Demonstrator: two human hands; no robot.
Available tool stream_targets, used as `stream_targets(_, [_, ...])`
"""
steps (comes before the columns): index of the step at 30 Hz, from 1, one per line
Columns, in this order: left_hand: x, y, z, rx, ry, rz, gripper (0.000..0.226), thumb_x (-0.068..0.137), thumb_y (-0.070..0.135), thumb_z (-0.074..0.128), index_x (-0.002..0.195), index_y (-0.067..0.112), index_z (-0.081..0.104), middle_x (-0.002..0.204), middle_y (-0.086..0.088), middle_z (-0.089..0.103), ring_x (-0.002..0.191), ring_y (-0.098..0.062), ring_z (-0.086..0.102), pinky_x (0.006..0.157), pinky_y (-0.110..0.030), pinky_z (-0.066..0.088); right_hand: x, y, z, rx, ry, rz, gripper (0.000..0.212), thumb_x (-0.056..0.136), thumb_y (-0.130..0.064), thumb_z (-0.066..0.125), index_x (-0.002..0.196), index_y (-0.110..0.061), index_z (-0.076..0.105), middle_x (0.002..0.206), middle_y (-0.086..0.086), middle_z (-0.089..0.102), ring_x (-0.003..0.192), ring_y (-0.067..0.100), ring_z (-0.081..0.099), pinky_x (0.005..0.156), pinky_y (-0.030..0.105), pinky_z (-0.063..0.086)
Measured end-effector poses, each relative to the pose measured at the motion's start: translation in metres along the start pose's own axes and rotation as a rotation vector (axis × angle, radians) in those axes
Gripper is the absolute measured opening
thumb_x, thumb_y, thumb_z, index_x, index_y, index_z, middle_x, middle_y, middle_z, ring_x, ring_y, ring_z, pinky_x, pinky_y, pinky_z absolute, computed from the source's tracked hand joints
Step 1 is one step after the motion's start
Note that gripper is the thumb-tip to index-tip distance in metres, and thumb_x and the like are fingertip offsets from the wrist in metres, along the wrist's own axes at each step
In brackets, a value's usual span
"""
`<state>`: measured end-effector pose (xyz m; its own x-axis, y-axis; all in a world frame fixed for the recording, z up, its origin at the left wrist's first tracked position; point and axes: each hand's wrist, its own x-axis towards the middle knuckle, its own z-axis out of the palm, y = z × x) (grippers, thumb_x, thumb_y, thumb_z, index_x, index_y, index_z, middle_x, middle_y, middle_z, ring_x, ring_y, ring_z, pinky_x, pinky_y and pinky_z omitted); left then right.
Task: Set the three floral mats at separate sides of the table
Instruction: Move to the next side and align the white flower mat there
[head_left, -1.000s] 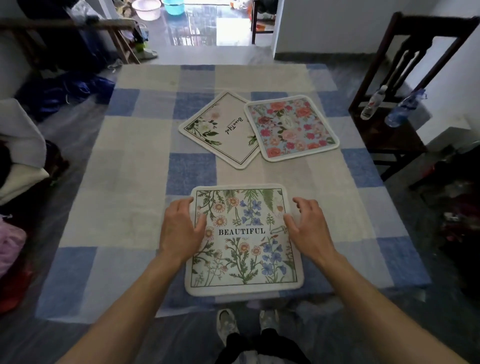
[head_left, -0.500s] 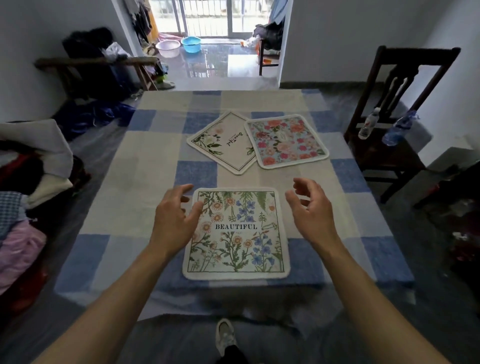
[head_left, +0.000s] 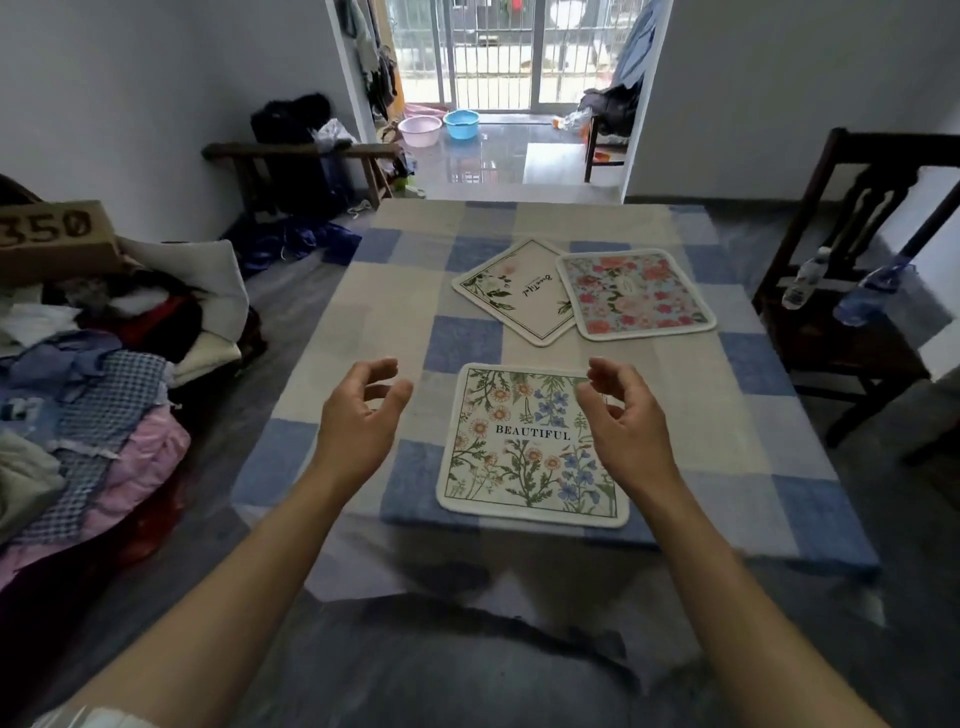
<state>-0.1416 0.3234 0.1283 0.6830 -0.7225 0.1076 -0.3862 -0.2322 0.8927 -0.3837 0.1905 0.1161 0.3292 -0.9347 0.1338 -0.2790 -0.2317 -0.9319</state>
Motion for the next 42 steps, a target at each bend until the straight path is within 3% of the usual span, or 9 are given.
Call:
stream_targets(5, [0.014, -0.017, -0.043, -0.077, -0.016, 0.020, 0.034, 0.093, 0.034, 0.058, 0.125, 0.022, 0.057, 0.119, 0.007, 0.061, 0.106, -0.008, 0.058, 0.090, -0.042, 0.055, -0.013, -0.033, 0.050, -0.050, 0.037, -0.029, 0.037, 0.094, -0.038, 0.058, 0.129, -0.027, 0.054, 0.123, -0.006, 0.060, 0.110, 0.004, 0.057, 0.087, 0.025, 0.051])
stream_targets(9, [0.024, -0.046, -0.088, -0.151, -0.073, 0.055, 0.034, 0.094, 0.036, 0.056, 0.126, 0.024, 0.056, 0.120, 0.009, 0.060, 0.109, -0.010, 0.058, 0.087, -0.035, 0.055, -0.035, -0.061, 0.116, -0.096, 0.106, -0.018, 0.037, 0.092, -0.041, 0.058, 0.127, -0.028, 0.054, 0.124, -0.004, 0.057, 0.113, 0.011, 0.056, 0.091, 0.036, 0.052])
stream_targets(15, [0.050, -0.096, -0.173, -0.210, -0.117, 0.048, 0.028, 0.095, 0.029, 0.055, 0.122, 0.021, 0.059, 0.119, 0.001, 0.064, 0.105, -0.015, 0.060, 0.089, -0.046, 0.055, -0.067, -0.102, 0.207, -0.127, 0.156, 0.026, 0.042, 0.091, -0.037, 0.062, 0.130, -0.024, 0.051, 0.121, -0.005, 0.059, 0.111, 0.009, 0.058, 0.087, 0.028, 0.053])
stream_targets(21, [0.085, -0.122, -0.214, -0.224, -0.163, 0.012, 0.026, 0.094, 0.028, 0.056, 0.120, 0.023, 0.060, 0.116, 0.001, 0.065, 0.103, -0.015, 0.062, 0.088, -0.048, 0.055, -0.068, -0.121, 0.269, -0.125, 0.150, 0.042, 0.043, 0.091, -0.034, 0.063, 0.132, -0.026, 0.049, 0.123, -0.004, 0.058, 0.113, 0.012, 0.056, 0.096, 0.040, 0.051])
stream_targets(33, [0.198, -0.125, -0.244, -0.145, -0.261, 0.008, 0.031, 0.094, 0.027, 0.059, 0.123, 0.016, 0.059, 0.118, 0.002, 0.064, 0.104, -0.012, 0.061, 0.090, -0.046, 0.054, 0.019, -0.118, 0.340, -0.008, 0.198, 0.085, 0.038, 0.093, -0.031, 0.061, 0.129, -0.025, 0.054, 0.124, -0.006, 0.059, 0.111, 0.001, 0.055, 0.083, 0.019, 0.046])
stream_targets(37, [0.233, -0.127, -0.247, -0.199, -0.285, -0.016, 0.030, 0.094, 0.029, 0.058, 0.122, 0.019, 0.059, 0.115, 0.006, 0.064, 0.105, -0.010, 0.061, 0.090, -0.043, 0.055, 0.047, -0.125, 0.359, -0.027, 0.198, 0.069, 0.024, 0.091, -0.030, 0.062, 0.116, -0.032, 0.061, 0.120, -0.004, 0.060, 0.109, 0.007, 0.058, 0.081, 0.025, 0.049])
stream_targets(42, [0.277, -0.138, -0.253, -0.243, -0.367, 0.000, 0.029, 0.093, 0.031, 0.059, 0.121, 0.022, 0.059, 0.113, 0.010, 0.064, 0.106, -0.011, 0.061, 0.089, -0.039, 0.055, 0.072, -0.137, 0.387, -0.015, 0.237, 0.100, 0.028, 0.091, -0.031, 0.062, 0.119, -0.034, 0.059, 0.120, -0.009, 0.059, 0.109, 0.000, 0.057, 0.083, 0.020, 0.048])
